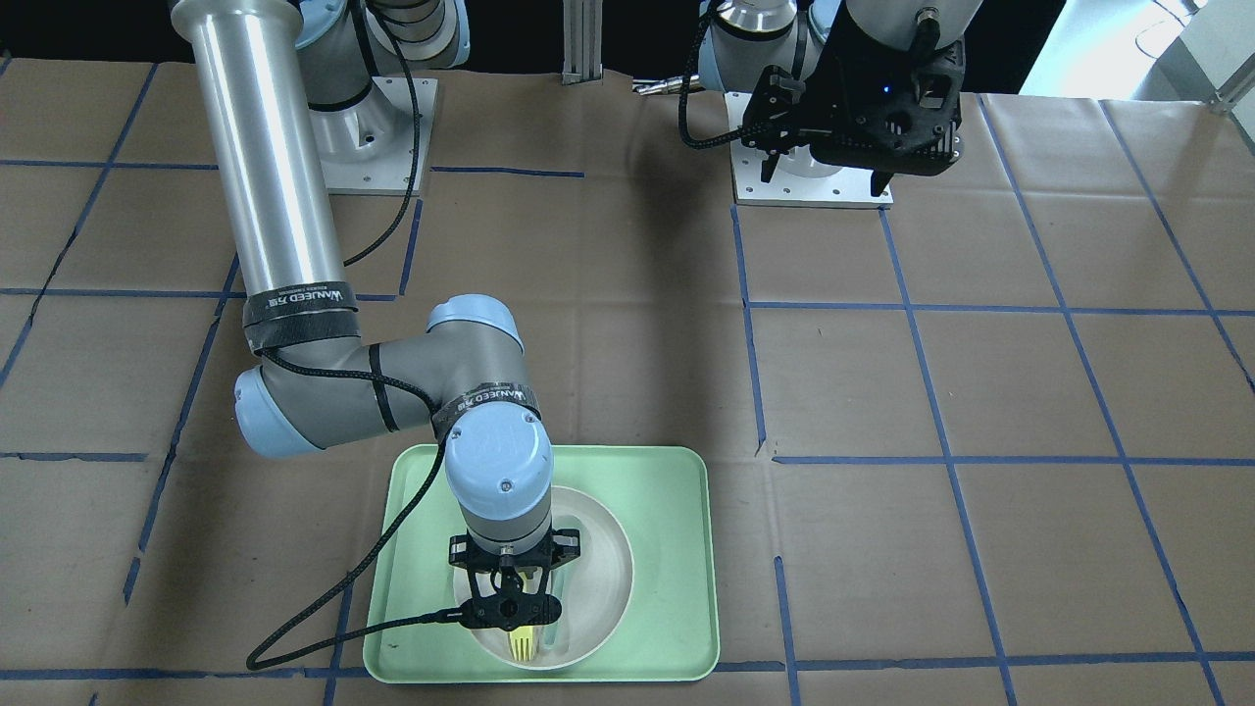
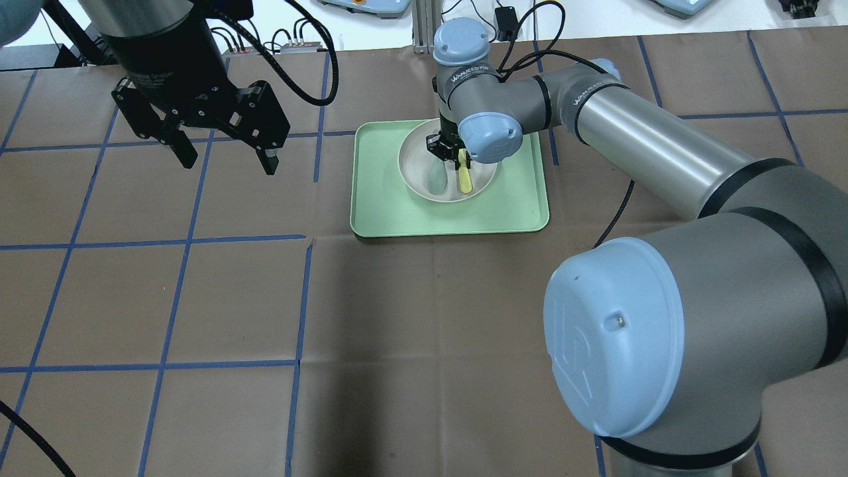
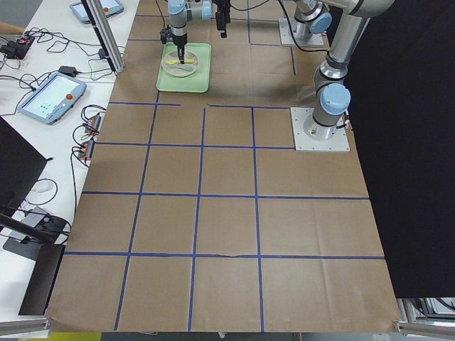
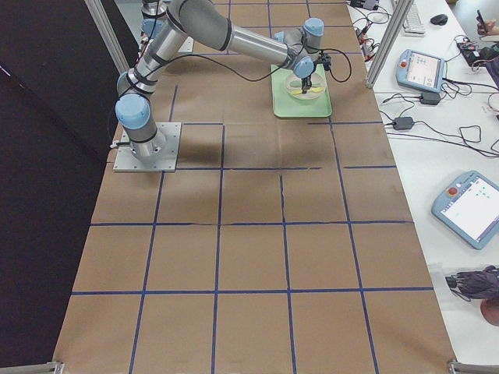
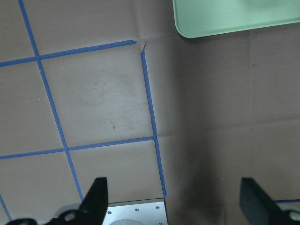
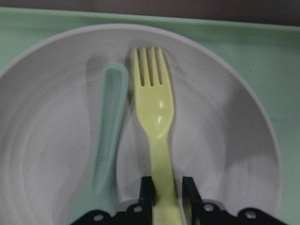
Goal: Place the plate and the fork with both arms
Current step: 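Lower the right gripper and grasp the yellow fork's handle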
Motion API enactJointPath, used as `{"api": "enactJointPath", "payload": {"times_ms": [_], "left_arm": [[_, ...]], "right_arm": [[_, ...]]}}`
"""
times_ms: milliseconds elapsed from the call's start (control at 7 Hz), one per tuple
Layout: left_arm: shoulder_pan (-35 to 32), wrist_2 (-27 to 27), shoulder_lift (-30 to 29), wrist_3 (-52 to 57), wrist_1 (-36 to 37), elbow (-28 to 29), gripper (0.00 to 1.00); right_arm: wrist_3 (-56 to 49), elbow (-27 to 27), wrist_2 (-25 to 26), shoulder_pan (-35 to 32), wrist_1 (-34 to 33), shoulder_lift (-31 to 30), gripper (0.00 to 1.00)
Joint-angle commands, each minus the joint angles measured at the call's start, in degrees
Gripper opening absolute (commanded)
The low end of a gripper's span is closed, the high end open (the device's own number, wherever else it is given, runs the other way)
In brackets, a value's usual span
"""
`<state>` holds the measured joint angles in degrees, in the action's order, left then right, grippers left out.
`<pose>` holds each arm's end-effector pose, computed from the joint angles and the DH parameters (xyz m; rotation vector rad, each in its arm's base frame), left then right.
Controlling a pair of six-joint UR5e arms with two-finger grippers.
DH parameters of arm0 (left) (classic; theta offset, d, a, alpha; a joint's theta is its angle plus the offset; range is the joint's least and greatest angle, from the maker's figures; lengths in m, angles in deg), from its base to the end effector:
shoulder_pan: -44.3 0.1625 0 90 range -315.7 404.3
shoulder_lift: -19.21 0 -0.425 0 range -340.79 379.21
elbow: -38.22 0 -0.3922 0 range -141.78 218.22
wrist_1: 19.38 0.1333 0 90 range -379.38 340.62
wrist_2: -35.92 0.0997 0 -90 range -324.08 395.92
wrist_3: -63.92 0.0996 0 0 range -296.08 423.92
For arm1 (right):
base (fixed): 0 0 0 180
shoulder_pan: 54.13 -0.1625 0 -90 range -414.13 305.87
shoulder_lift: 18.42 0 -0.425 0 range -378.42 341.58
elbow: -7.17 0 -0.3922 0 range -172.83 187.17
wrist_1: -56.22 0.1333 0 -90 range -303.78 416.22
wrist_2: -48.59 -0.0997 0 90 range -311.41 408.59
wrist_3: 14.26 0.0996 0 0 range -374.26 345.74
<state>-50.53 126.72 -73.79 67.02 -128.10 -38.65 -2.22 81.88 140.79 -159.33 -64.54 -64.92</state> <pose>-0.1729 -0.4792 0.5425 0.2171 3.1091 0.2337 0.3195 -0.6823 0.1904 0.0845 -3.1126 0.0814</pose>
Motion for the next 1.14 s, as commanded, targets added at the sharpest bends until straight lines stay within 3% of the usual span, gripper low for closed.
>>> {"api": "enactJointPath", "payload": {"times_ms": [0,571,1000], "left_arm": [[0.0,0.0,-0.1,0.1,0.1,0.0,1.00],[0.0,-0.2,-0.2,0.0,0.1,0.0,1.00],[0.0,-0.1,-0.2,0.1,0.1,-0.1,1.00]], "right_arm": [[0.0,-0.1,0.0,0.0,0.0,-0.1,0.01],[0.3,-0.3,0.1,0.1,0.8,-2.2,0.00],[1.6,-0.4,-2.5,1.5,7.4,-6.4,0.00]]}}
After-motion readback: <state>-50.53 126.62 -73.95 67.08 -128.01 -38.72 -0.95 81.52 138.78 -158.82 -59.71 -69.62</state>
